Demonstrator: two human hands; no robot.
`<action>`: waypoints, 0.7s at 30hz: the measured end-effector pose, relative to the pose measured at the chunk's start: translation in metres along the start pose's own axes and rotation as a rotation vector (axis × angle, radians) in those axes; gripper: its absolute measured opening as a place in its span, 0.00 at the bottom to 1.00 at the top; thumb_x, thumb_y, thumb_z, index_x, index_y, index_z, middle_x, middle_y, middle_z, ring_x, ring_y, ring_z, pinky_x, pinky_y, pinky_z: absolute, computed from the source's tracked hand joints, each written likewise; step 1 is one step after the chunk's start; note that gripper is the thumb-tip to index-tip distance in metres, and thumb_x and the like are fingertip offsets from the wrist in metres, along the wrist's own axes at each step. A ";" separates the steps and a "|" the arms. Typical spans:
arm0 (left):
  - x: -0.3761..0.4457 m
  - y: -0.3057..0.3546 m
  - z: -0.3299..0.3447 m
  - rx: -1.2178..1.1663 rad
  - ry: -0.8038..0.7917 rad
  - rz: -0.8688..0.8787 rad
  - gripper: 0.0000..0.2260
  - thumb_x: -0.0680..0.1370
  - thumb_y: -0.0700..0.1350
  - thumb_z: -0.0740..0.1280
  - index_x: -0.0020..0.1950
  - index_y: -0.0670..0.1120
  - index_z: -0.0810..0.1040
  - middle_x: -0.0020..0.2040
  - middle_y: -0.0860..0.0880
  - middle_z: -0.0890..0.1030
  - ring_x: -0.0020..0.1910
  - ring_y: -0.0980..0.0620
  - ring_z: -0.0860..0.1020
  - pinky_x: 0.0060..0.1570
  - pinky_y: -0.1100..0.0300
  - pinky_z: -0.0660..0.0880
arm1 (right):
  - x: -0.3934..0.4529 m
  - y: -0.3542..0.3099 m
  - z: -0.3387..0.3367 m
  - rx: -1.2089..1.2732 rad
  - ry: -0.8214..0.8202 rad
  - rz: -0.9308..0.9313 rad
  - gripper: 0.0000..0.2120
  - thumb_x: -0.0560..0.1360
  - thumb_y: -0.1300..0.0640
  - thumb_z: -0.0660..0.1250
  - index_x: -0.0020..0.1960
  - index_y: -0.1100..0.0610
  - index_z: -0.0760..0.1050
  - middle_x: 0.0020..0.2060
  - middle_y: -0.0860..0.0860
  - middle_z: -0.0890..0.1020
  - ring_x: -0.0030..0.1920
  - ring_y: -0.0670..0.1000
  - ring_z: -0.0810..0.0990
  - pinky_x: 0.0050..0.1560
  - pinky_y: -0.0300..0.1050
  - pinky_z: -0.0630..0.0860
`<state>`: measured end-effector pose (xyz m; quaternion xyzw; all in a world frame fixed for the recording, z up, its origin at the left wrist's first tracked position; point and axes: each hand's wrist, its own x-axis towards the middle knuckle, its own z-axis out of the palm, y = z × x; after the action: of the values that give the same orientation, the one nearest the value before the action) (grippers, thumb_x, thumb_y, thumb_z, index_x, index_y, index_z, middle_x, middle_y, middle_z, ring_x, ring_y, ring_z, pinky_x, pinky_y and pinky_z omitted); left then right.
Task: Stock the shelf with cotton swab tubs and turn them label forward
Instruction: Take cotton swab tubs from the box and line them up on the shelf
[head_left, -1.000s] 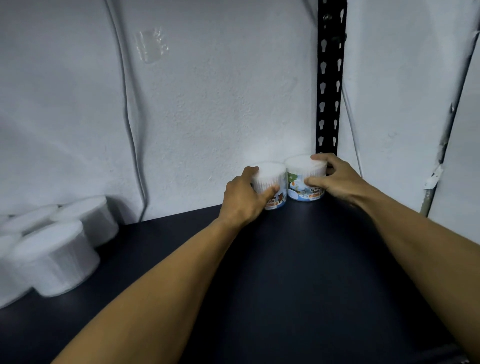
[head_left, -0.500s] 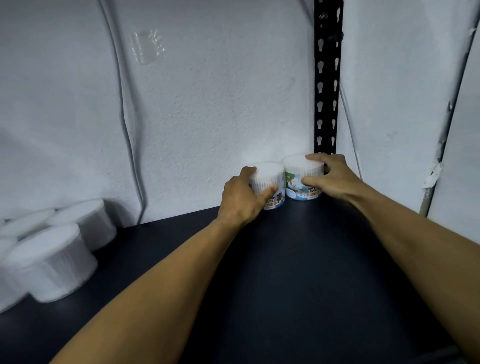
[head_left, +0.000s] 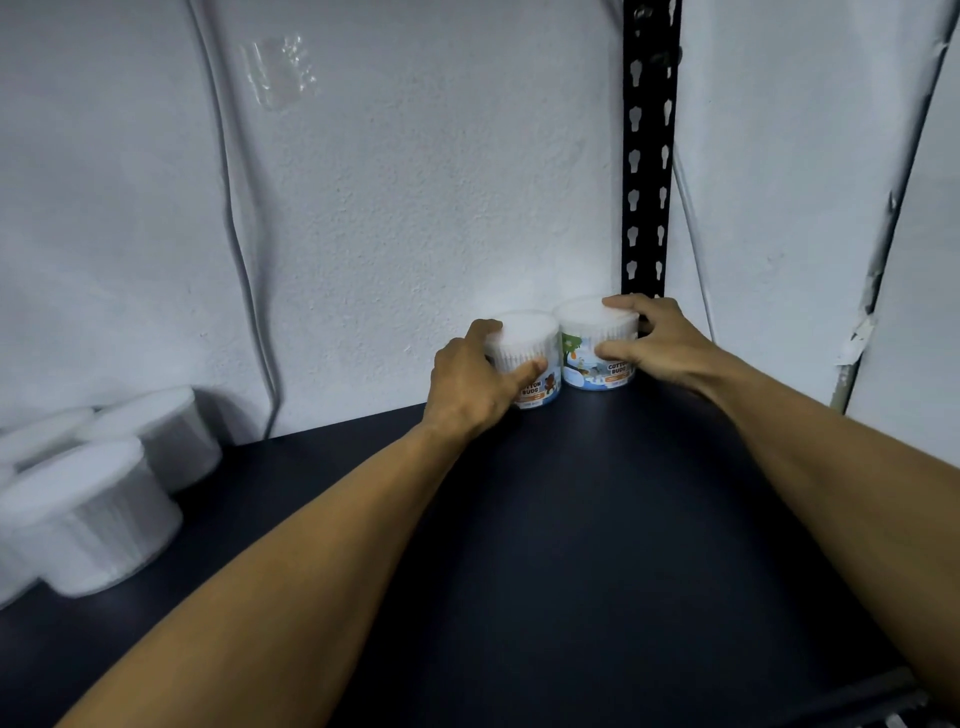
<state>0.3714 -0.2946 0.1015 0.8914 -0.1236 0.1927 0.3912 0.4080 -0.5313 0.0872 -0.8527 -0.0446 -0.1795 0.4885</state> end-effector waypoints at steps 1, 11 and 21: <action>0.001 0.000 0.000 -0.002 0.001 -0.002 0.32 0.70 0.56 0.76 0.70 0.48 0.70 0.60 0.46 0.78 0.53 0.51 0.77 0.55 0.57 0.76 | 0.001 0.000 -0.001 0.007 -0.003 0.003 0.32 0.64 0.55 0.75 0.66 0.47 0.71 0.66 0.52 0.67 0.61 0.50 0.74 0.60 0.44 0.73; 0.002 0.001 0.000 0.010 0.032 -0.017 0.33 0.68 0.57 0.77 0.68 0.49 0.71 0.59 0.47 0.79 0.54 0.50 0.78 0.54 0.56 0.77 | 0.002 0.004 -0.001 0.093 -0.030 0.037 0.37 0.63 0.57 0.76 0.69 0.44 0.67 0.68 0.52 0.67 0.63 0.52 0.73 0.62 0.49 0.74; 0.000 0.000 0.006 0.030 0.052 -0.018 0.33 0.68 0.59 0.76 0.69 0.50 0.70 0.61 0.46 0.78 0.57 0.48 0.78 0.56 0.54 0.76 | -0.002 0.001 0.000 0.123 -0.028 0.061 0.40 0.57 0.50 0.75 0.68 0.44 0.68 0.67 0.51 0.69 0.62 0.51 0.74 0.63 0.49 0.74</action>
<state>0.3724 -0.2991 0.0977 0.8929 -0.1025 0.2144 0.3824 0.4061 -0.5312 0.0854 -0.8245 -0.0364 -0.1497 0.5446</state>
